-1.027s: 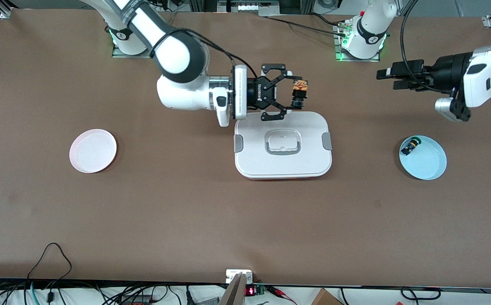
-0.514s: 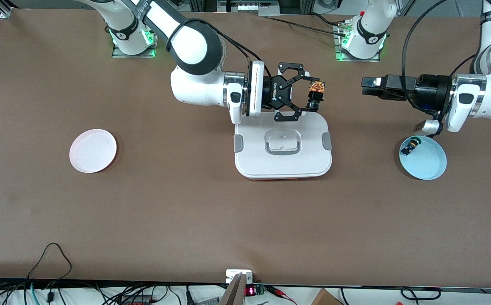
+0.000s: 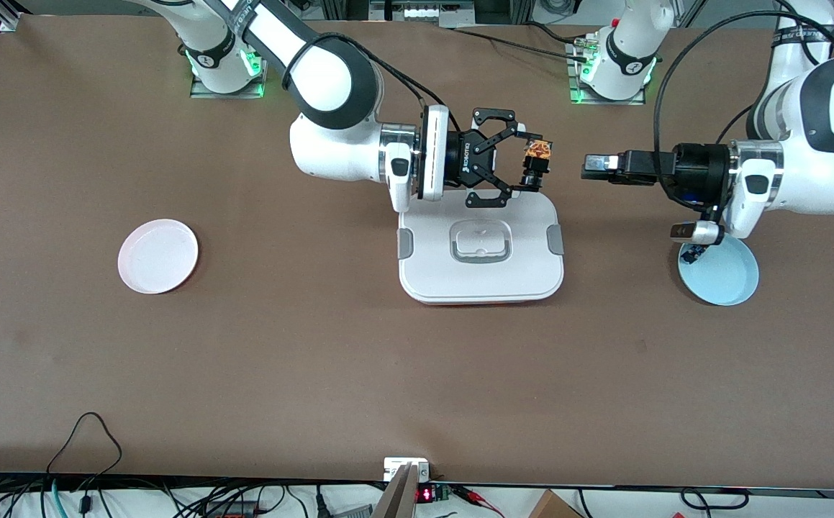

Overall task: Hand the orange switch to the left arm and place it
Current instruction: 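Hold the switch above the box while the left gripper reaches toward it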

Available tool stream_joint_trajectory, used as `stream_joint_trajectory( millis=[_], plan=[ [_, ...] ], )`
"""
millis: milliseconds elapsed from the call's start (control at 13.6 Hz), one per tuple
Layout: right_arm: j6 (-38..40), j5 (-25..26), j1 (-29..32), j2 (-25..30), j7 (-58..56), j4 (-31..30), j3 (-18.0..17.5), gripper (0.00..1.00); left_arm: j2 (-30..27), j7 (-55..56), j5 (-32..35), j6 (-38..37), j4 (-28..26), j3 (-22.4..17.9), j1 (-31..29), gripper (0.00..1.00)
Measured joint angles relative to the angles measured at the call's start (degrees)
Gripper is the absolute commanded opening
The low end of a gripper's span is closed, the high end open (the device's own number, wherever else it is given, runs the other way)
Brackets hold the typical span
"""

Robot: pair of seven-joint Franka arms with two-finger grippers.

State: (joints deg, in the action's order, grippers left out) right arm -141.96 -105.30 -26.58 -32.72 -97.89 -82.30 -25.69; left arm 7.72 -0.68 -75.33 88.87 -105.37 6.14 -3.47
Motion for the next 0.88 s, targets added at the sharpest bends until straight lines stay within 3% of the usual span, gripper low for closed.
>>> stream_joint_trajectory(
  millis=[293, 367, 587, 734, 880],
  plan=[
    [0.00, 0.00, 0.00, 0.00, 0.00, 0.01, 0.00, 0.00, 0.22, -4.72, -1.89, 2.36, -3.11, 3.10, 0.04, 1.00],
    [0.00, 0.00, 0.00, 0.00, 0.00, 0.02, 0.00, 0.00, 0.23, -6.33, -3.57, 3.28, -4.52, 4.02, 0.06, 0.95],
    [-0.03, 0.00, 0.00, 0.00, -0.01, 0.03, 0.01, 0.00, 0.21, -9.25, -5.18, 4.52, -5.87, 5.51, 0.08, 0.49],
    [-0.04, 0.00, 0.00, 0.00, -0.01, 0.04, 0.01, 0.00, 0.21, -10.07, -5.19, 4.60, -5.87, 5.47, -0.01, 0.34],
    [-0.14, 0.01, -0.01, -0.04, -0.03, 0.00, 0.04, 0.00, 0.18, -10.25, -5.54, 4.64, -5.84, 5.44, -0.05, 0.26]
  ],
)
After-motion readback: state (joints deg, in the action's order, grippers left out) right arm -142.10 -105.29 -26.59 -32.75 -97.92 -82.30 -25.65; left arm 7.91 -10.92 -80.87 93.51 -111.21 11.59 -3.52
